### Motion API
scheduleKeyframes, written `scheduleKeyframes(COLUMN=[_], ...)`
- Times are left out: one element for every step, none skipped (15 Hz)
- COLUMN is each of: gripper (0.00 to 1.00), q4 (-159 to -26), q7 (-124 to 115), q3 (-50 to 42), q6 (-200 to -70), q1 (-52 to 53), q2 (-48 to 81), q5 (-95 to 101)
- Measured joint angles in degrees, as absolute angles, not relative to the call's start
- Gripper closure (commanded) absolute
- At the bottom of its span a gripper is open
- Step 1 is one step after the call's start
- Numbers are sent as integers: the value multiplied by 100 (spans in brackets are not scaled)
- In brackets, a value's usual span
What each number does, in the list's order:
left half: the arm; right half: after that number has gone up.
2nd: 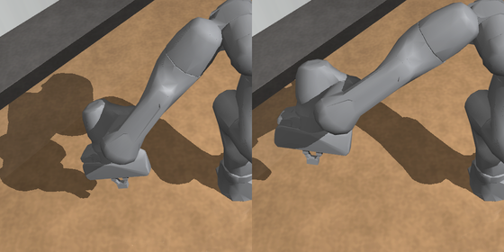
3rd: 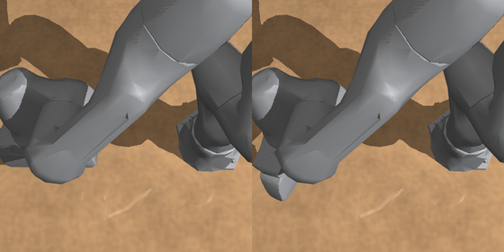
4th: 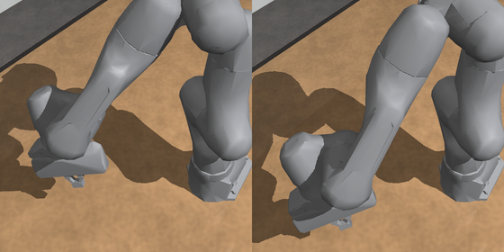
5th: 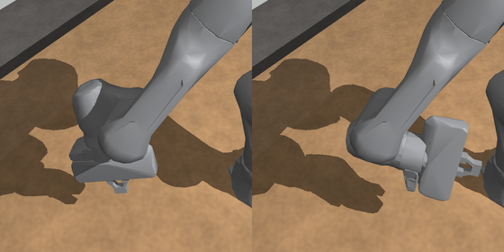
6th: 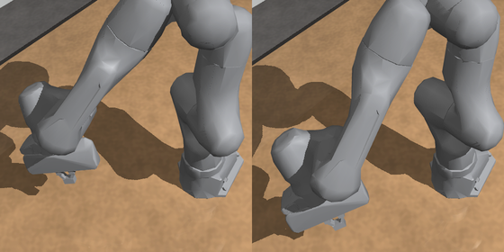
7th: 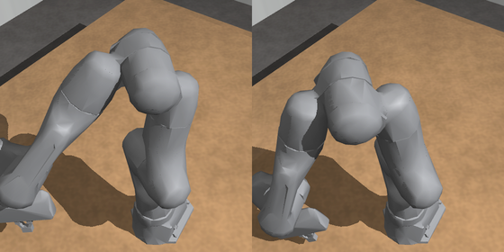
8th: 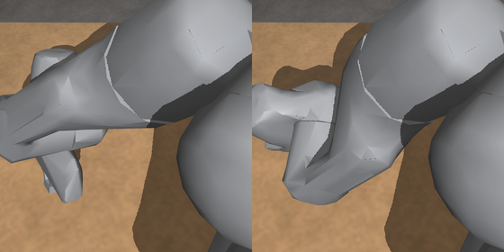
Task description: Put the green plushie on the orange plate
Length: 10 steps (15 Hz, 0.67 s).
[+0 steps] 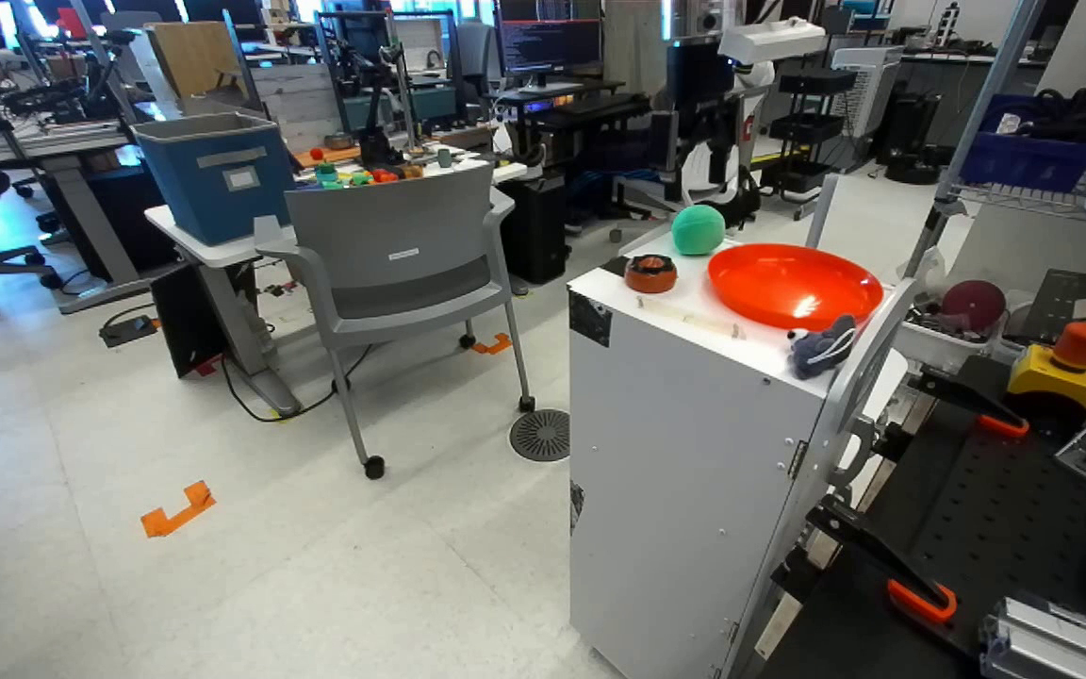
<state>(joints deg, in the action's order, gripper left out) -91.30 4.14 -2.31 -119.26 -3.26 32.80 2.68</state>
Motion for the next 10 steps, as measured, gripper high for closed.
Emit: scheduleKeyframes(gripper=[0,0,0,0,0,0,0,0,0,0], q4=[-9155,-9181,-9206,-9227,-9245,-9264,-9280,-9291,-9299,-9305], q7=[414,414,414,414,417,417,417,417,417,417], q3=[-231,-231,-229,-226,-222,-218,-215,-214,-212,-211], q6=[-11931,-11931,-11931,-11931,-11931,-11931,-11931,-11931,-11931,-11931], q1=[-334,-335,-334,-333,-332,-331,-329,-327,-326,-326], q2=[3280,3279,3280,3279,3279,3279,3279,3279,3279,3279], q5=[268,268,268,268,268,268,269,269,269,269])
